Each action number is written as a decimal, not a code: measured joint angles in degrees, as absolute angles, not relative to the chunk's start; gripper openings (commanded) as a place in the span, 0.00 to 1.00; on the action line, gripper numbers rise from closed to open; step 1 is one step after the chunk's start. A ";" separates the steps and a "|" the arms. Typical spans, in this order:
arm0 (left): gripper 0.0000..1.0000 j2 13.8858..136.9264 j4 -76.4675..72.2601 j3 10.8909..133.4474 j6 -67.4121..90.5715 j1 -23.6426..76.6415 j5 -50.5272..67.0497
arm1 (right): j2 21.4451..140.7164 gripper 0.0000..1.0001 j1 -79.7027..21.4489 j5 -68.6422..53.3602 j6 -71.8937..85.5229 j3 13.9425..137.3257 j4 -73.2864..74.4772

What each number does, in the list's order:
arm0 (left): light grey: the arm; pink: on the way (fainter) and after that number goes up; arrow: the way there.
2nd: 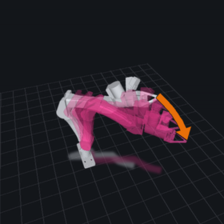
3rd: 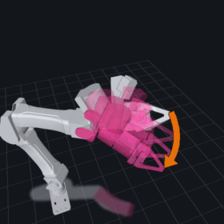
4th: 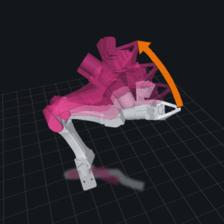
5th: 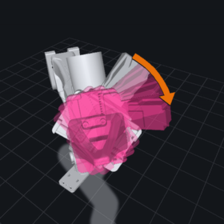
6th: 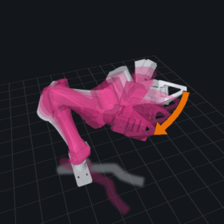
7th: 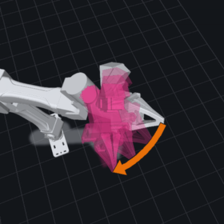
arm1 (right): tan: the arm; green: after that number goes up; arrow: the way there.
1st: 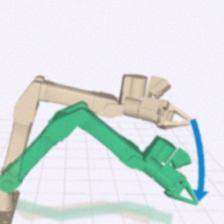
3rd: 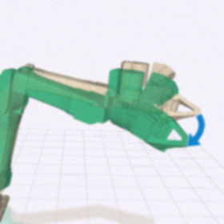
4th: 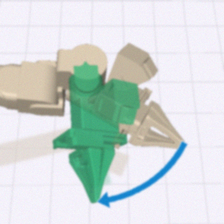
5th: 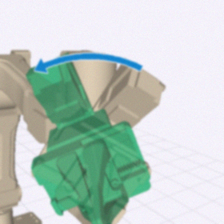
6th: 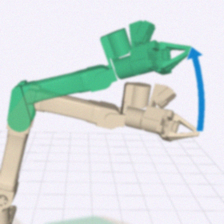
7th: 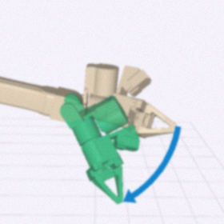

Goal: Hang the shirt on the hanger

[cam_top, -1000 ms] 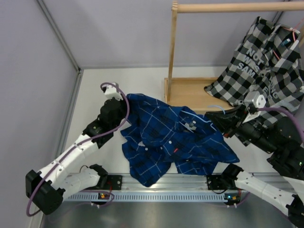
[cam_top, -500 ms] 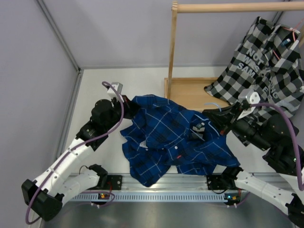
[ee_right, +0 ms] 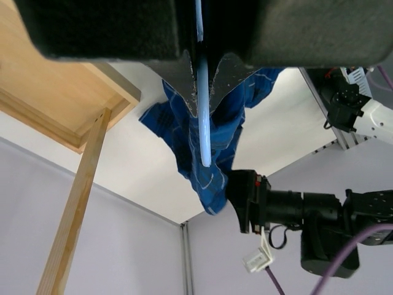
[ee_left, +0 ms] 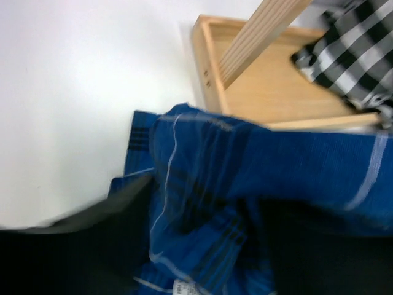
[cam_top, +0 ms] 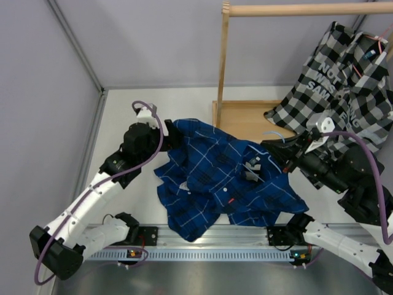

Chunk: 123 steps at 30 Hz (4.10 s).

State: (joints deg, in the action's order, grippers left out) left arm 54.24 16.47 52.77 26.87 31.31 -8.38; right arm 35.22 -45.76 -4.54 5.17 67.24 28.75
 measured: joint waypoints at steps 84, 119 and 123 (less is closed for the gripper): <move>0.00 78.50 28.71 85.30 -10.20 51.57 66.46 | 18.85 0.48 -45.76 -24.45 0.58 62.28 55.44; 0.98 57.32 25.04 83.35 4.95 51.72 15.70 | 23.20 0.00 -45.76 -8.73 -1.91 72.01 54.72; 0.98 44.36 24.03 76.44 7.68 51.68 2.57 | 26.15 0.00 -45.76 2.00 -1.26 80.64 55.68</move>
State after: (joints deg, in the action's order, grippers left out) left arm 44.36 24.03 76.44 7.68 51.68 2.57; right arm 26.15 -45.76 2.00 -1.26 80.64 55.68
